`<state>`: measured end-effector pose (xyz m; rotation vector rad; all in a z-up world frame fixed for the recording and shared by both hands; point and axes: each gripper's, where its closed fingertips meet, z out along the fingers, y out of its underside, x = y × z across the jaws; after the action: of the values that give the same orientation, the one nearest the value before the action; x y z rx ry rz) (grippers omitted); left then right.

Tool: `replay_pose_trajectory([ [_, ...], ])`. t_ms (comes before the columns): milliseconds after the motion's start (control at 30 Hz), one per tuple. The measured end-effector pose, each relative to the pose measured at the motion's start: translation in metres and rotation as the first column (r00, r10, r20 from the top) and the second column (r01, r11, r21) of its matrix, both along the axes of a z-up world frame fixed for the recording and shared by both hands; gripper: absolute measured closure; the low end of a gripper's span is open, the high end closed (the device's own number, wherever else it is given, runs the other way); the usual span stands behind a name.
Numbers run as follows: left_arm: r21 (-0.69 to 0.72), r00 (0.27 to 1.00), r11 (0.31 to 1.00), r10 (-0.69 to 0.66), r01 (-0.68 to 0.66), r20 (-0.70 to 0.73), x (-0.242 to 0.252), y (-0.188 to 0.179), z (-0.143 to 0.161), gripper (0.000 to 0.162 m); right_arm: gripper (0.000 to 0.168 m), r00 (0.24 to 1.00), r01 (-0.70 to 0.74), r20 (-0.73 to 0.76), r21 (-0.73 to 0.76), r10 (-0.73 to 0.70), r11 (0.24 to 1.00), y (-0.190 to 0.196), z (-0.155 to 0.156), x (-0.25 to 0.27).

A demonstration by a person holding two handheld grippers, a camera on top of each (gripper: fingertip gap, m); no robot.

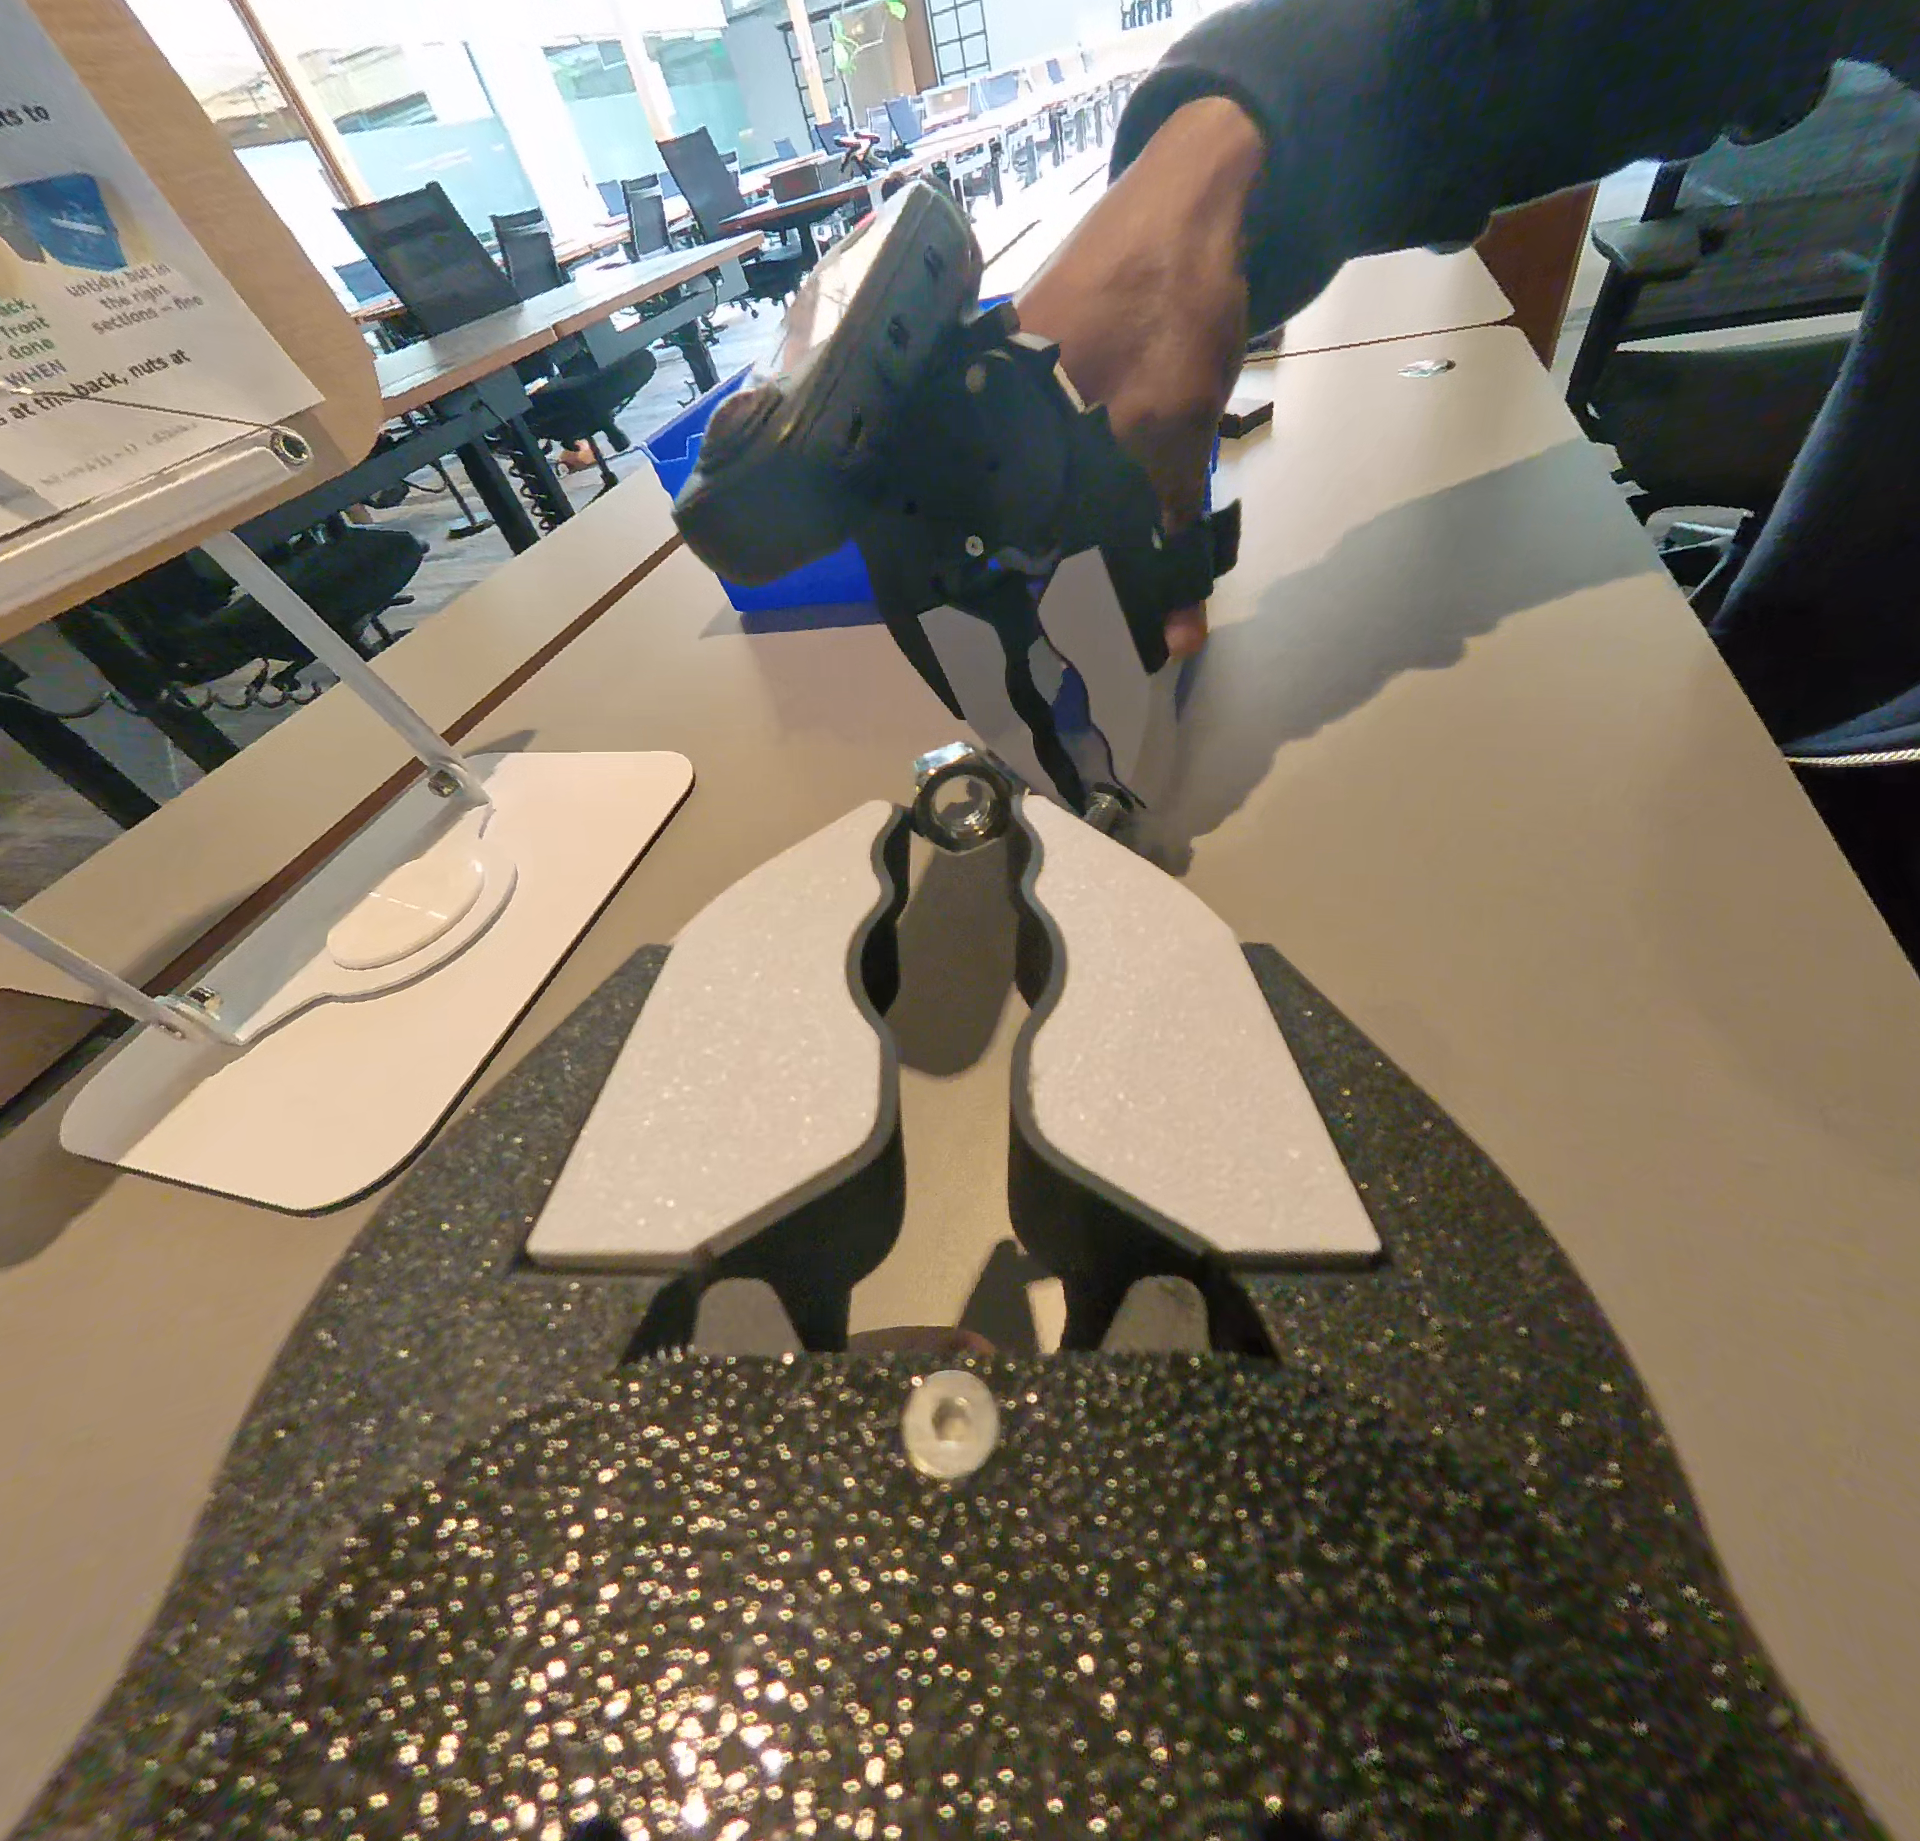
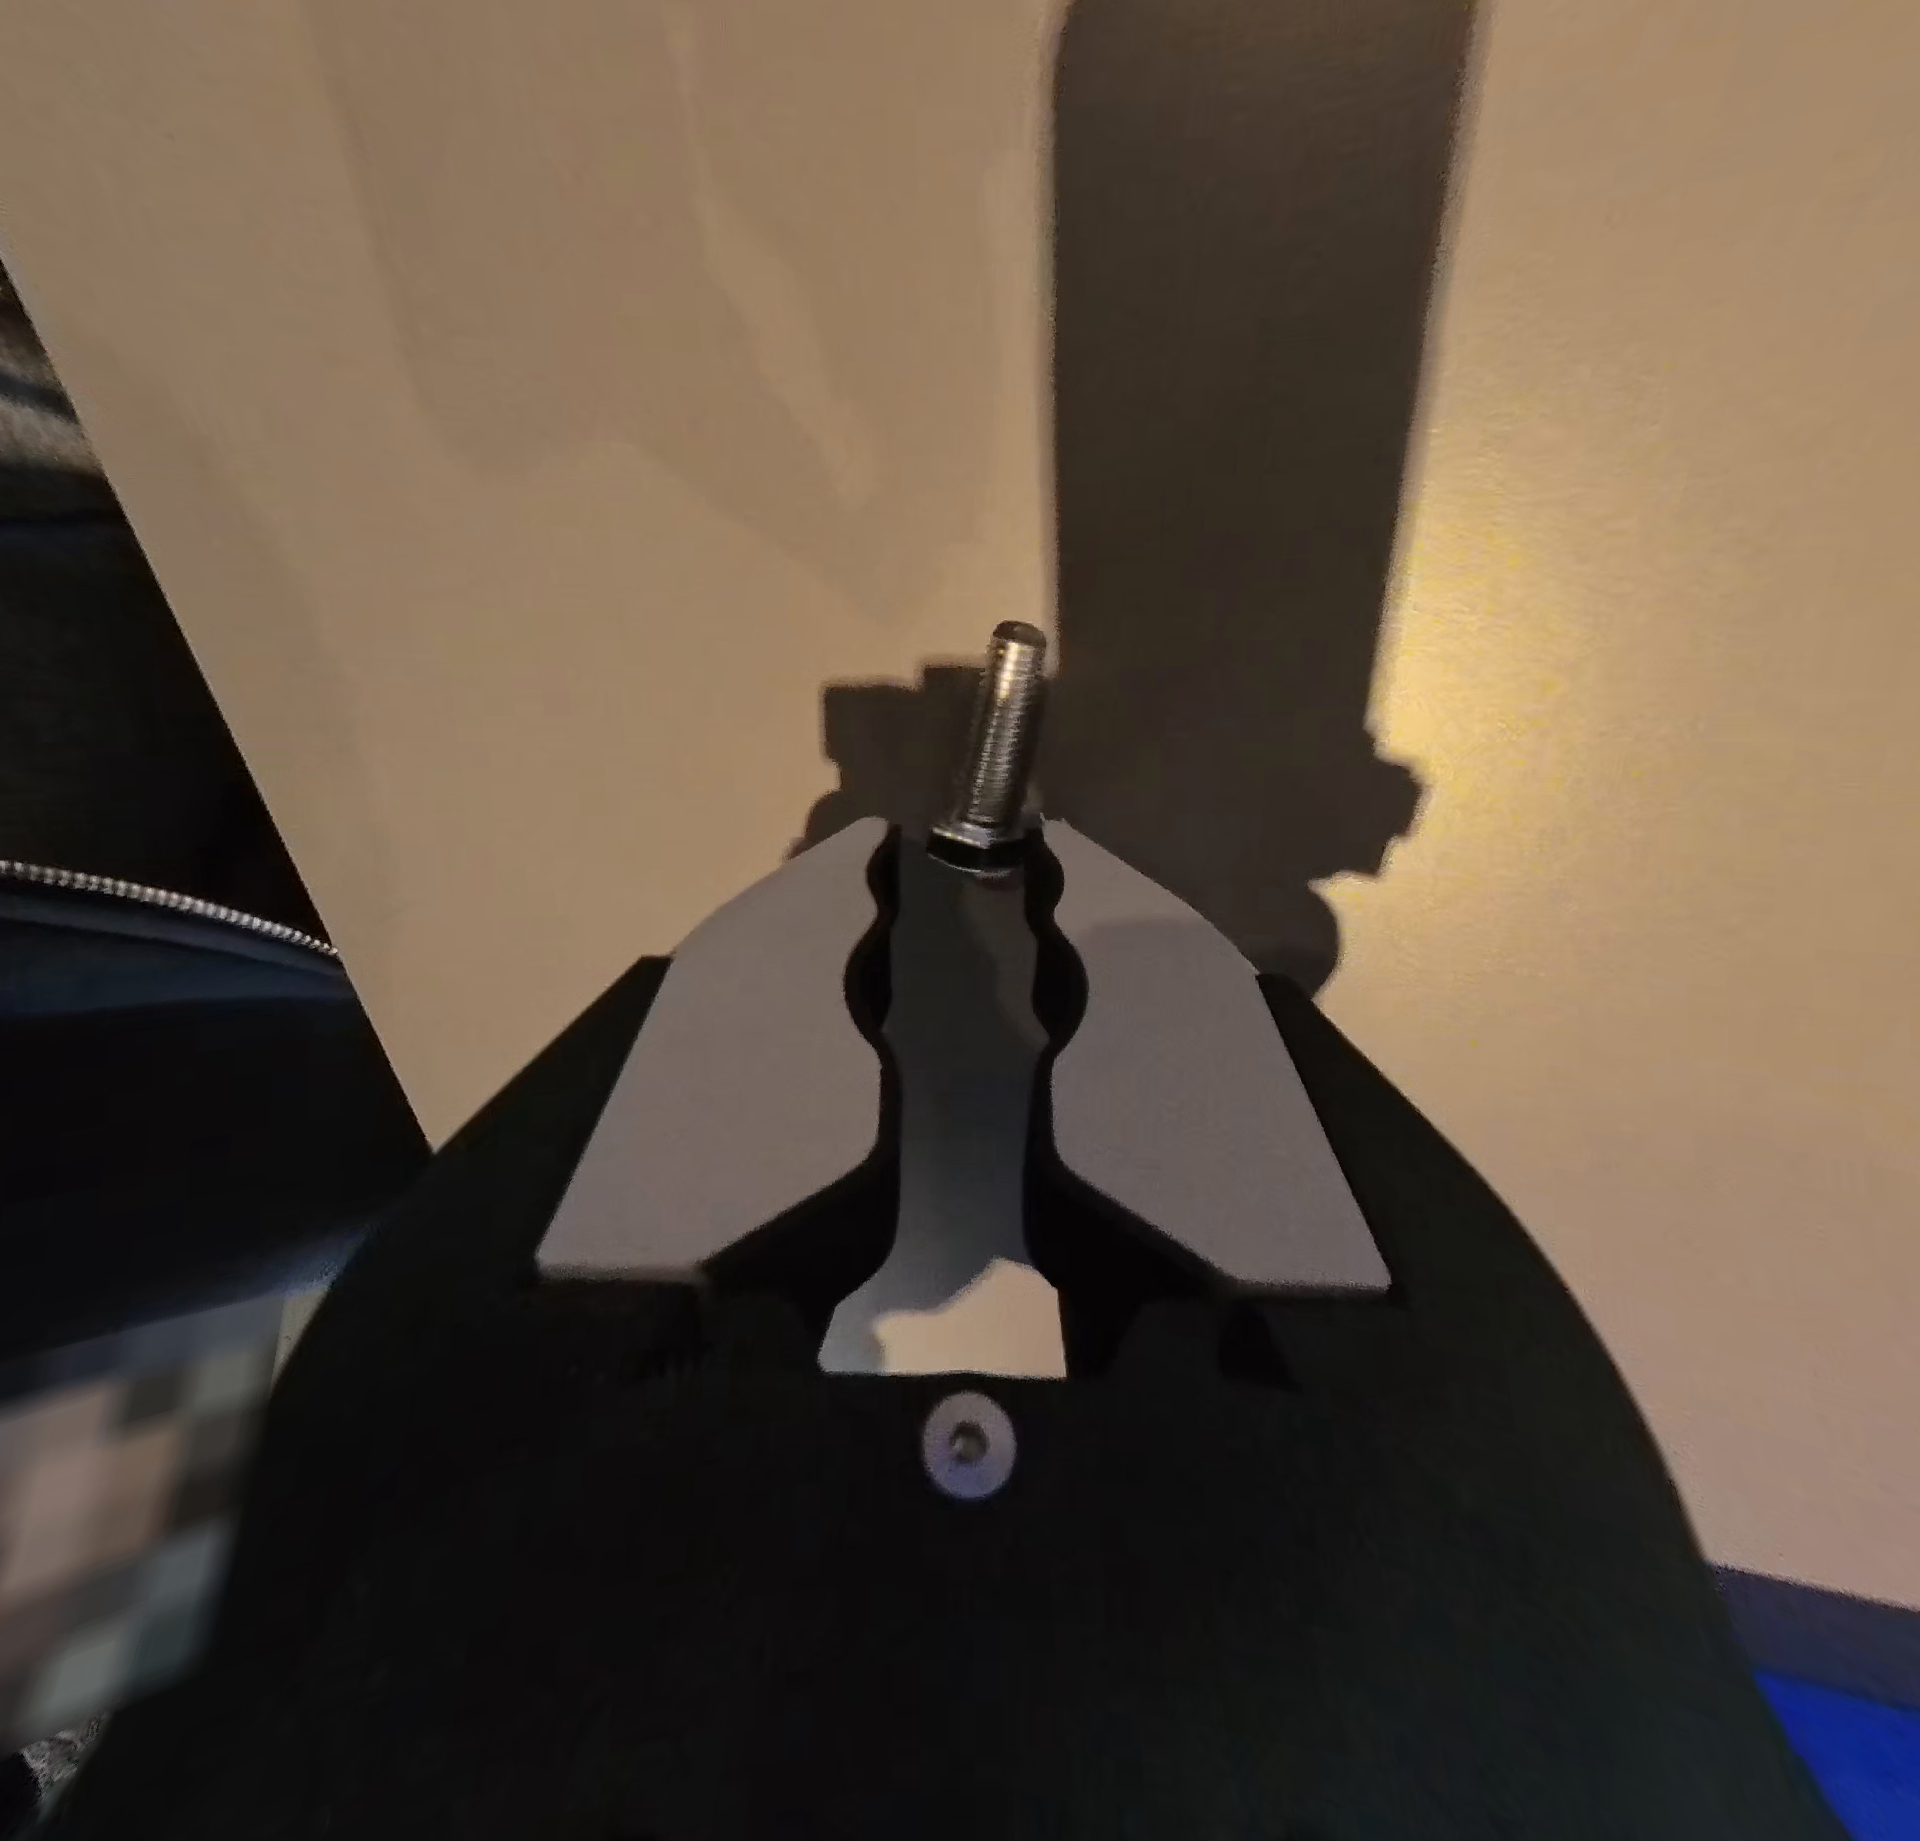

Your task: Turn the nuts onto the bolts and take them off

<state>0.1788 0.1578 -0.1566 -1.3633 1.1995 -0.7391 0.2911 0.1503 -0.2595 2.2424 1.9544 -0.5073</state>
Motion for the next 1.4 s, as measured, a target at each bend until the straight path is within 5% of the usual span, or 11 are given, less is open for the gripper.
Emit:
replay_pose_trajectory([
  [33,0.001,1.0,1.0,0.0,0.0,0.0,0.0,0.0,0.0,0.145,0.148,1.0,0.016,0.002,0.001,-0.016,1.0,0.001,0.0,0.0],
  [300,0.004,1.0,1.0,0.005,-0.005,0.007,-0.001,0.0,0.002,0.145,0.15,0.998,0.056,0.022,0.062,-0.058,0.997,0.003,-0.001,-0.001],
  [700,0.006,1.0,1.0,-0.009,0.009,-0.003,0.001,-0.002,0.0,0.145,0.15,0.999,-0.03,0.03,0.366,0.021,0.93,0.004,-0.002,-0.002],
  [900,-0.003,0.999,0.999,-0.042,0.042,-0.015,0.004,-0.006,-0.004,0.145,0.151,0.996,-0.049,-0.03,0.612,0.085,0.789,0.013,0.003,-0.008],
  [1100,0.013,0.998,0.998,-0.062,0.062,-0.022,0.004,-0.008,-0.005,0.145,0.151,0.939,0.075,-0.259,0.794,0.225,0.603,0.021,0.042,-0.046],
  [1400,-0.001,0.991,0.998,-0.07,0.07,-0.115,0.013,-0.009,-0.024,0.145,0.151,0.864,0.175,-0.352,0.88,0.36,0.441,0.016,0.063,-0.065],
])
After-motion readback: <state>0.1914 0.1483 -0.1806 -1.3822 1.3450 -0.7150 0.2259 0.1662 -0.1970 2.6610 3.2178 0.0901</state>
